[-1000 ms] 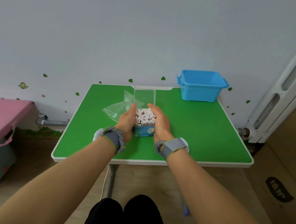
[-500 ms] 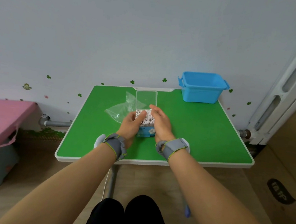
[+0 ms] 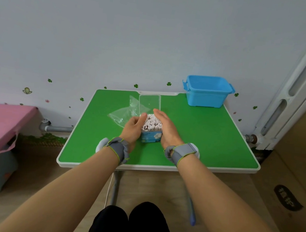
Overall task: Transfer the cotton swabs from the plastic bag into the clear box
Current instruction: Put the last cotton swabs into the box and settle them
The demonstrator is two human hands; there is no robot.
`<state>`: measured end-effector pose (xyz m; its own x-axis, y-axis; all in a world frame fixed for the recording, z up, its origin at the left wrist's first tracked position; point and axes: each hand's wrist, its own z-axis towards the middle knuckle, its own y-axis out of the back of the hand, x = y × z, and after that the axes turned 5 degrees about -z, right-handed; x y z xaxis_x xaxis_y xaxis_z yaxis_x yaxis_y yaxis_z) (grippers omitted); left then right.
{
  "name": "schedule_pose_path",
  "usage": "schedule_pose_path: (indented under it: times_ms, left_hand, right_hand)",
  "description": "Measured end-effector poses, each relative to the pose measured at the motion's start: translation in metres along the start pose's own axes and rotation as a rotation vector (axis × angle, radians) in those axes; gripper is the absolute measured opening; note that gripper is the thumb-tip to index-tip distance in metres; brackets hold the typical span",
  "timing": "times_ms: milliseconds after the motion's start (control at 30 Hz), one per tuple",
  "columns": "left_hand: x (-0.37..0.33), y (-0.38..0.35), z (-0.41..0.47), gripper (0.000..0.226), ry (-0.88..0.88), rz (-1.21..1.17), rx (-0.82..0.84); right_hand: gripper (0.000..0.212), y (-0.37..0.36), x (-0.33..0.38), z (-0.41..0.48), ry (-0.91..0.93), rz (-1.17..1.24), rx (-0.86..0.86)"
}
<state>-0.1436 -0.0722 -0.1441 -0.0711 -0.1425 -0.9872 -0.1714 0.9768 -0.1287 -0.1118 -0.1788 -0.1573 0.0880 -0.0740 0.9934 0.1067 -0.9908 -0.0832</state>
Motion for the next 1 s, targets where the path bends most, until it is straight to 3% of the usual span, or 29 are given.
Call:
schedule_pose_path:
  times_ms: [100,267,533,700,833,1000]
  left_hand:
    - [-0.001,-0.001,0.003,0.038,-0.034,0.093,-0.026]
    - [0.001,0.005,-0.001,0.051,0.012,-0.022,0.032]
    - [0.0,0.004,-0.009,0.049,-0.03,0.049,0.019]
    - [0.002,0.002,-0.012,0.049,-0.065,0.084,0.034]
    - [-0.012,0.0,-0.009,0.064,0.073,-0.017,0.028]
    - [-0.023,0.0,0.004,0.058,0.192,-0.348,-0.006]
  right_hand:
    - [0.033,0.003,0.002,-0.004,0.003,-0.047,0.043]
    - [0.031,0.009,-0.002,-0.002,-0.036,0.189,0.108]
    - [0.047,0.015,0.001,-0.009,0.036,0.076,0.142]
    - [0.038,0.013,0.004,-0.018,0.072,0.099,0.106]
    - [0.018,0.011,0.009,-0.014,0.008,0.175,-0.043]
    - [0.051,0.011,0.024,0.003,-0.13,0.366,-0.136]
